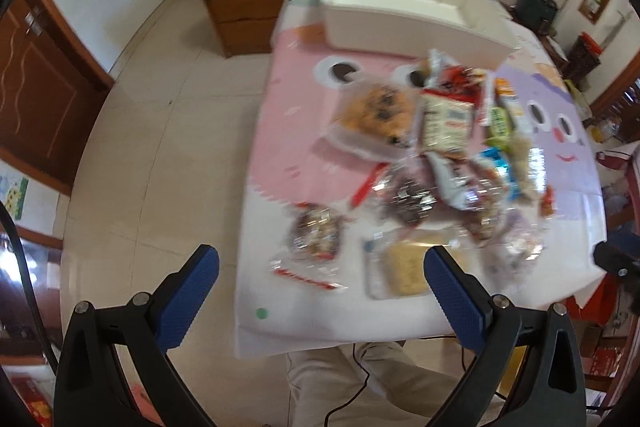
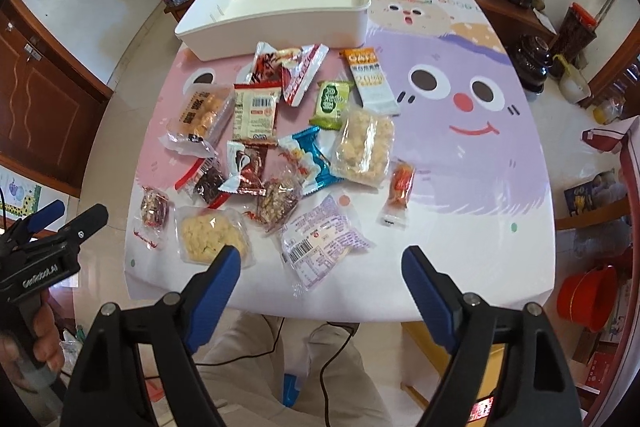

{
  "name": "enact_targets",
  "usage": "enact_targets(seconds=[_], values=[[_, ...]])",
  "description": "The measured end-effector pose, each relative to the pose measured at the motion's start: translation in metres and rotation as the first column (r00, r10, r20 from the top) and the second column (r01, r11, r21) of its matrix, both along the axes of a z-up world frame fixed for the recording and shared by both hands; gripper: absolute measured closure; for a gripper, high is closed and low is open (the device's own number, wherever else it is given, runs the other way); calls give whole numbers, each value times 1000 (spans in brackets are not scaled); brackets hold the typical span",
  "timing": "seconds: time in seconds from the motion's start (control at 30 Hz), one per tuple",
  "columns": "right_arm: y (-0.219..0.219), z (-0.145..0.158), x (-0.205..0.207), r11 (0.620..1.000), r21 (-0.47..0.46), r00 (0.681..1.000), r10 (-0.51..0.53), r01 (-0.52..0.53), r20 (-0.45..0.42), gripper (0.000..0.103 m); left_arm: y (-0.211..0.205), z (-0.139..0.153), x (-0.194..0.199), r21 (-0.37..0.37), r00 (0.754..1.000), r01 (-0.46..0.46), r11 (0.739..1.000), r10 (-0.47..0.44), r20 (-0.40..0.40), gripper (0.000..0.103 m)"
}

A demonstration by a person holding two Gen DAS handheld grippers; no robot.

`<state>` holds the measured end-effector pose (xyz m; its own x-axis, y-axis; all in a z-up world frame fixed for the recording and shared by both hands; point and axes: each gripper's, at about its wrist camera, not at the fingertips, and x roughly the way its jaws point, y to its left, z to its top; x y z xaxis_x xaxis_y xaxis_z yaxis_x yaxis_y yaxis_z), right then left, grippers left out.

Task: Organize snacks
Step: 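Grasp the clear nut-cluster bag with the left tool while the right tool grasps the puffed rice bag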

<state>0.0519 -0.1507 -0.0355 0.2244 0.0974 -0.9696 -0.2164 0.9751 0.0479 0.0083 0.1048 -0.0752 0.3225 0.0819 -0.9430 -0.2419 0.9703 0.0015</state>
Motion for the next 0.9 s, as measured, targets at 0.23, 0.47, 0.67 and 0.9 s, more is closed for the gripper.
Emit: enact_targets(seconds=[0.23,0.47,0.67,0.9], values=[[37,-18,-4,981,13,981,194,-194,13,23,36,-46,-7,-54,995,-58,997,54,-81,1],[79,-50,-6,935,71,937,348,-348,1,23,36,-82,1,-64,990,-37,997,28,-138,1],[105,-91,-5,932,99,934,354,-348,-50,23,37,-105,17,-91,987,-11,996,-4,-163,4],[126,-118,-1,944,63,943,327,-323,-58,22,46,-115,30,-115,982,22,993,-43,-183,5]])
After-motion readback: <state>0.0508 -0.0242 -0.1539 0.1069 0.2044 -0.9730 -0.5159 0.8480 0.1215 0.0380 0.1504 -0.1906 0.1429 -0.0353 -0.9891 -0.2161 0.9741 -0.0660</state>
